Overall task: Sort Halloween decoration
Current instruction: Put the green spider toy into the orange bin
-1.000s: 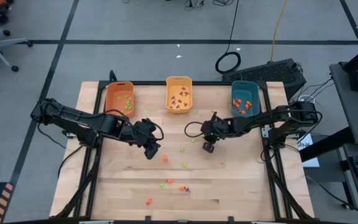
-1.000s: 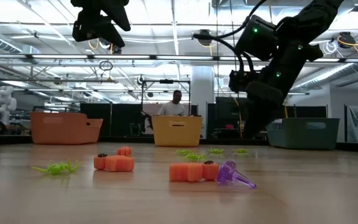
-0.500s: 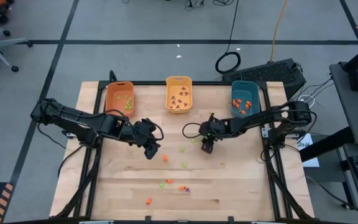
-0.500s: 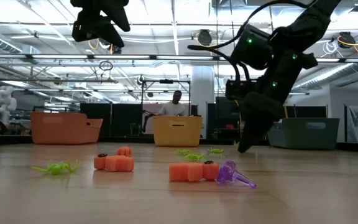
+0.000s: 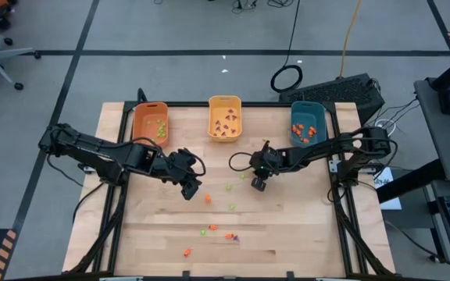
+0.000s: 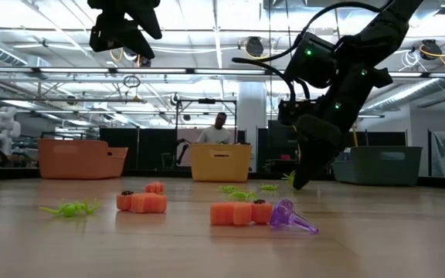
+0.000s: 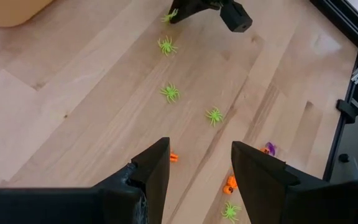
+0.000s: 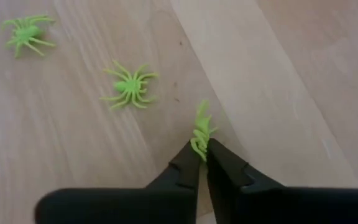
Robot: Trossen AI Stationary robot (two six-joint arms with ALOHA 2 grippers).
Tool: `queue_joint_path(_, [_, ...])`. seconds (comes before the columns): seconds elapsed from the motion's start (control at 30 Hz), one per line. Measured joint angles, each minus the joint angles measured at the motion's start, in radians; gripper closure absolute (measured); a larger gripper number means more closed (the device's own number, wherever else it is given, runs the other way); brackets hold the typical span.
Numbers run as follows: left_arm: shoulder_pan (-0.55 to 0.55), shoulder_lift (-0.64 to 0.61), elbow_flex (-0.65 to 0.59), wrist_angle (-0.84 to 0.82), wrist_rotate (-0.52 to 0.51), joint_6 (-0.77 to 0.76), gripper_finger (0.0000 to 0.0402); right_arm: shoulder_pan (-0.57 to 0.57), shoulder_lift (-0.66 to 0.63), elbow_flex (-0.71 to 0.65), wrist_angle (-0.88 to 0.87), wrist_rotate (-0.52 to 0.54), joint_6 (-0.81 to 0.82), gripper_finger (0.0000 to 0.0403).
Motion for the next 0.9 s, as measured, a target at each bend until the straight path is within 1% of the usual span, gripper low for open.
queue_joint_path(0.17, [0.0, 0.0, 0.0, 0.0, 0.0, 0.0, 0.0226, 0.0, -0.011, -0.002, -0.004, -0.005, 0.02, 0.0397])
queue_joint_path(0.33, [0.0, 0.0, 0.0, 0.001, 0.0, 0.0, 0.0226, 0.003, -0.065, 0.004, -0.036, -0.041, 0.026, 0.0402])
queue_joint_path(0.43, [0.0, 0.0, 0.0, 0.001, 0.0, 0.0, 0.0226, 0.002, -0.125, 0.008, -0.019, -0.104, 0.044, 0.0402])
queue_joint_path(0.6, [0.0, 0.0, 0.0, 0.004, 0.0, 0.002, 0.0226, 0.003, -0.242, 0.008, -0.008, -0.191, 0.182, 0.0402])
queue_joint_path(0.7, [0.0, 0.0, 0.0, 0.012, -0.002, 0.002, 0.0226, 0.009, -0.32, 0.008, 0.01, -0.192, 0.261, 0.0403])
queue_joint_path(0.9, [0.0, 0.0, 0.0, 0.014, 0.002, 0.009, 0.0226, 0.032, -0.456, 0.009, 0.126, -0.185, 0.327, 0.0403])
